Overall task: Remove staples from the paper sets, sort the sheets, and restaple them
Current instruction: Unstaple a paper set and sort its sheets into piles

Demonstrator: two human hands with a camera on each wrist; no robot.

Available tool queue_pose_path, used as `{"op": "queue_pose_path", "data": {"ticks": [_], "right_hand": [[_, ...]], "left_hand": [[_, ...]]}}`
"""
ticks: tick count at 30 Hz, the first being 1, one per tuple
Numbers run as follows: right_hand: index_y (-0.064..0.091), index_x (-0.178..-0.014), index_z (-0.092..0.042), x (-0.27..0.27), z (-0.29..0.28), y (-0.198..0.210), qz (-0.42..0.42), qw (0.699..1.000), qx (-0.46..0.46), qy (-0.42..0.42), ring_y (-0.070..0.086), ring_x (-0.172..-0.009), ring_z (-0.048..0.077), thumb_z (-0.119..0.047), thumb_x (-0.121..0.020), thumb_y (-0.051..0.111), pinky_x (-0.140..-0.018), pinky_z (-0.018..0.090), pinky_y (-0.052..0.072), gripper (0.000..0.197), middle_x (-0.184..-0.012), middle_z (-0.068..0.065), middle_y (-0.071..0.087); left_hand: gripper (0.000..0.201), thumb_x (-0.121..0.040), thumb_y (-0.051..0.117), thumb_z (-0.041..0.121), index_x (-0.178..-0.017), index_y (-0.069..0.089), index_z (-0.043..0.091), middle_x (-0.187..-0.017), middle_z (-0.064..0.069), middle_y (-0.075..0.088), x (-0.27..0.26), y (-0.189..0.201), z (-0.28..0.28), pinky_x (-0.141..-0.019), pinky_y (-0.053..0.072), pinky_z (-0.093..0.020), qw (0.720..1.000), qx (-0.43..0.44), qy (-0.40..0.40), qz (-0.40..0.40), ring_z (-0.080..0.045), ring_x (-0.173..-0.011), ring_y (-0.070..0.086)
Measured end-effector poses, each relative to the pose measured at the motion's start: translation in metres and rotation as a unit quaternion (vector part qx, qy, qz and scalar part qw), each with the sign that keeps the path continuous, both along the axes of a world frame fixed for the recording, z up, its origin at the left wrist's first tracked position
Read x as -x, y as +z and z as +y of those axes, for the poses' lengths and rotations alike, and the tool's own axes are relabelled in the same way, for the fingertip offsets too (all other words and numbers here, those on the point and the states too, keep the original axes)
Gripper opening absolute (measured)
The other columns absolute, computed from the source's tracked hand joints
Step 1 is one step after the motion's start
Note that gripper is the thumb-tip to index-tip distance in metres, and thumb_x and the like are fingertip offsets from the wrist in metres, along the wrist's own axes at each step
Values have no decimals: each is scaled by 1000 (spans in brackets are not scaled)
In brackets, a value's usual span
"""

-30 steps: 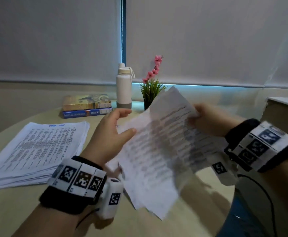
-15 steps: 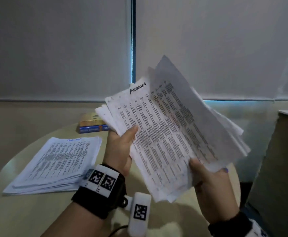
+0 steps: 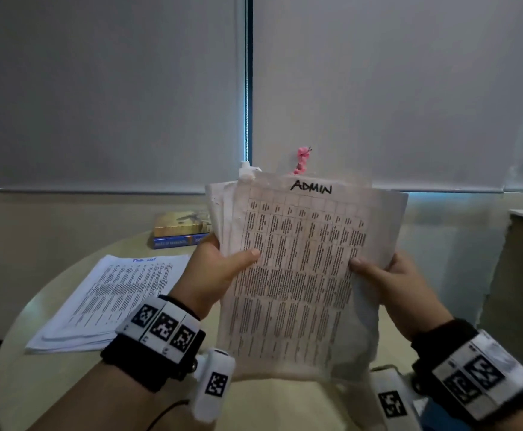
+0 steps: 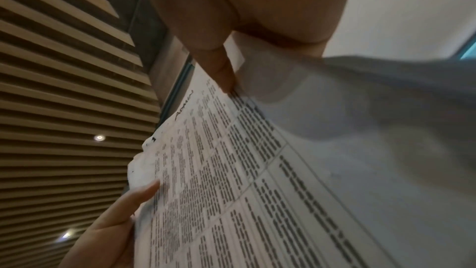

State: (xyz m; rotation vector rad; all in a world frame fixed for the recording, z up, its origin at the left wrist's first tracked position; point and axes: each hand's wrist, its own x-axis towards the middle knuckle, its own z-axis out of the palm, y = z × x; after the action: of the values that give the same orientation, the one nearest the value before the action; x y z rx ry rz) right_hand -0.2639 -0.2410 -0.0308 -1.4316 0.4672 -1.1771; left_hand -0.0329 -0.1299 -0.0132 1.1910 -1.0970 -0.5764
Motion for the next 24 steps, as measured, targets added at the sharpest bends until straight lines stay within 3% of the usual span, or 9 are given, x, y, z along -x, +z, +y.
{"op": "queue_pose_path", "data": {"ticks": [2,3,6,11,16,20,22,24], "right_hand": [[61,-111,-3,-1,3,7,1,1000,7,-15,70,-92,31,-15,-75,68,-69,34,59,39,-100,12,74],[60,-113,-2,-1,5,10,2,1000,12,-9,71,-91,30,-13,-76,66,-68,34,59,39,-100,12,73],[58,-116,0,-2,11,16,10,1000,25,10,71,-90,29,-17,-69,69,-66,32,58,51,-101,13,73],[59,-111,-2,-6,16,27,-3,999,50,16,71,-90,29,-10,-67,69,-69,34,59,46,-100,13,73],[56,-116,-1,-5,15,29,-47,997,54,-3,70,-93,33,-28,-60,83,-75,42,57,68,-104,17,71],[58,-114,0,-6,21,27,-17,997,71,13,71,-90,30,-10,-69,68,-69,35,59,47,-100,16,72],[60,-111,-2,-4,20,27,-27,997,77,8,70,-91,30,-14,-69,72,-70,35,59,46,-99,15,73],[62,-110,-5,-1,17,25,-59,995,78,-3,69,-95,35,-29,-62,83,-77,42,57,57,-104,17,71]], "left_hand": [[19,-79,71,11,-98,69,15,-95,-7,77,-3,6,2,-84,57,-46,1000,12,-4,-5,-24,-91,73],[22,-77,72,14,-99,69,13,-95,-8,77,-5,10,3,-83,57,-45,1000,23,-10,-11,-25,-91,73],[31,-80,69,12,-109,65,3,-98,-12,75,-7,21,6,-78,59,-41,998,46,-22,-34,-27,-90,73],[41,-79,69,11,-118,59,0,-106,-15,72,-3,30,5,-84,58,-46,997,61,-32,-45,-28,-96,72],[38,-84,68,10,-117,55,-6,-104,-23,69,-5,39,5,-83,58,-49,994,96,-43,-22,-35,-94,70],[37,-81,70,18,-111,62,-1,-102,-19,72,5,38,8,-82,58,-46,993,75,-72,-54,-33,-95,71],[34,-82,70,19,-109,62,0,-101,-19,72,6,38,8,-83,58,-48,993,84,-68,-51,-33,-94,71],[30,-84,66,10,-113,59,5,-98,-17,71,2,40,9,-79,58,-46,992,108,-61,-23,-31,-92,71]]}}
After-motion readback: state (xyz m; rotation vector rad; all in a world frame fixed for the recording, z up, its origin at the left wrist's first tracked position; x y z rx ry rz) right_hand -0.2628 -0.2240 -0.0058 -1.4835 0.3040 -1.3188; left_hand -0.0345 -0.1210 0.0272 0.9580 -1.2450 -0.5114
